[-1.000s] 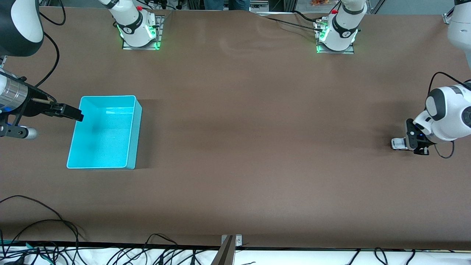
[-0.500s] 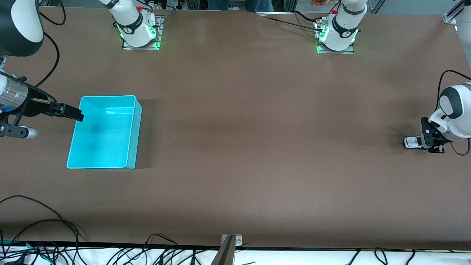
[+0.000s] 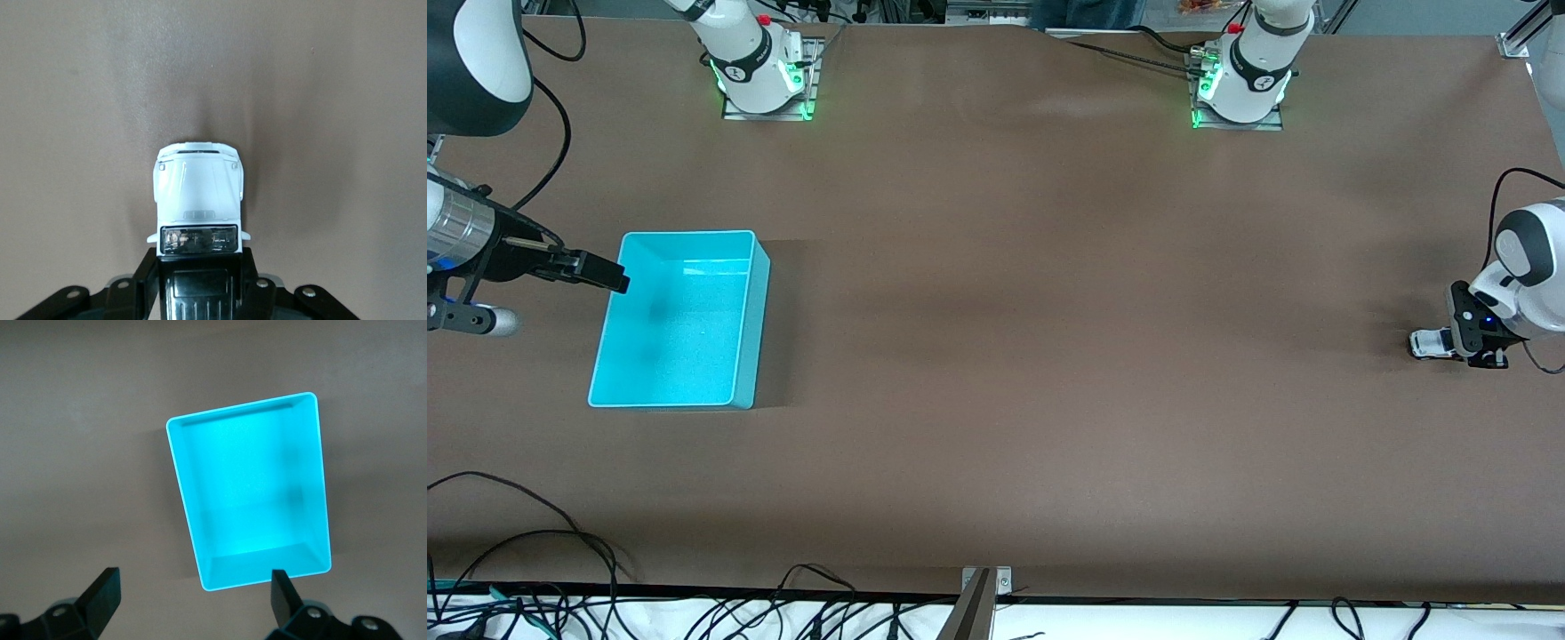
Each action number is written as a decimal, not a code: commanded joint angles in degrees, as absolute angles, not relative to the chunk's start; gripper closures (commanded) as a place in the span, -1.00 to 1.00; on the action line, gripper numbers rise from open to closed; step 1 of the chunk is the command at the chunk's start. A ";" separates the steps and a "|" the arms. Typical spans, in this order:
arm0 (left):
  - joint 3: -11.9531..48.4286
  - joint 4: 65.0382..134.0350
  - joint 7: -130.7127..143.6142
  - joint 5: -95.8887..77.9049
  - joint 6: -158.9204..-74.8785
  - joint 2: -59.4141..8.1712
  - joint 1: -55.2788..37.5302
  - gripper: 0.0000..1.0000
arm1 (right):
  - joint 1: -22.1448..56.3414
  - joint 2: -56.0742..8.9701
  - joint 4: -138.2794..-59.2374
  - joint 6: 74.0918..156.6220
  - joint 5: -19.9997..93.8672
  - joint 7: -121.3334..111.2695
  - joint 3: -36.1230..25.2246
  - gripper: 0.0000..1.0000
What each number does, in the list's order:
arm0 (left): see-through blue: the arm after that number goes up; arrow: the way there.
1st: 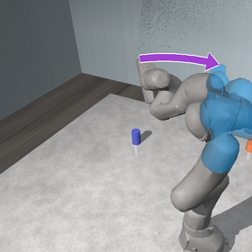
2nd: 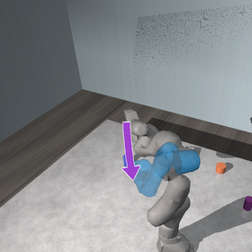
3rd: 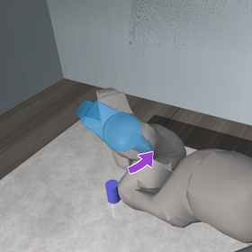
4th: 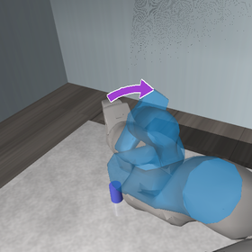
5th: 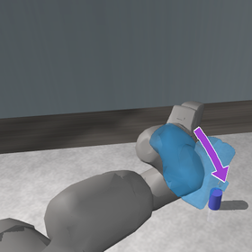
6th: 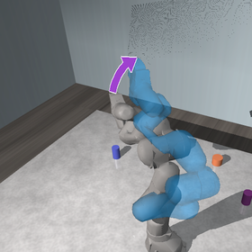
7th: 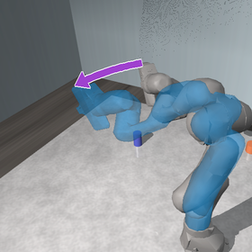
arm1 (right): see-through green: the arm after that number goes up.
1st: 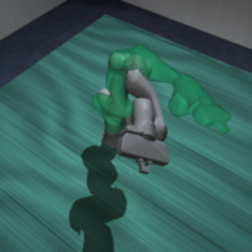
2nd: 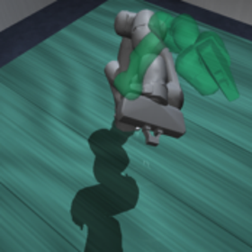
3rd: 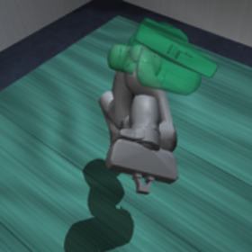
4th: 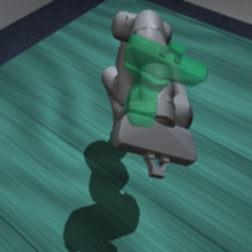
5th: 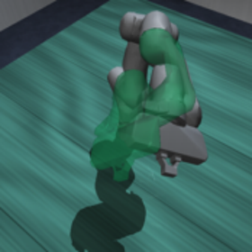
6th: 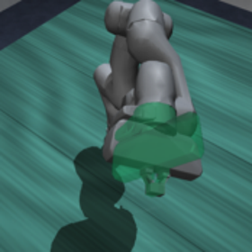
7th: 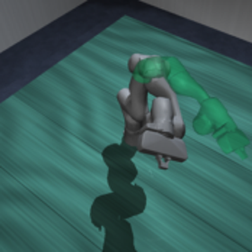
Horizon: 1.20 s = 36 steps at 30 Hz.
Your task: Wind and store white jeep toy
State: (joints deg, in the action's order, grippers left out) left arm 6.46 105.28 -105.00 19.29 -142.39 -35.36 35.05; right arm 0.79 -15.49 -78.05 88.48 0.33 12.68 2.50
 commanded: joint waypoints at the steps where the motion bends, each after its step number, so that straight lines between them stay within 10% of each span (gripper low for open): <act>1: 6.24 105.82 -106.79 20.74 -141.94 -40.69 37.09 0.01 | 0.62 -14.85 -78.57 88.77 1.41 12.48 2.64 -1.00; 8: 8.08 104.59 -106.79 20.57 -138.61 -39.12 36.91 -1.00 | 0.62 -14.85 -78.57 88.77 1.41 12.48 2.64 -1.00; 36: 10.37 99.50 -98.98 13.01 -121.74 -29.97 34.11 -1.00 | 0.62 -14.85 -78.57 88.77 1.41 12.48 2.64 -1.00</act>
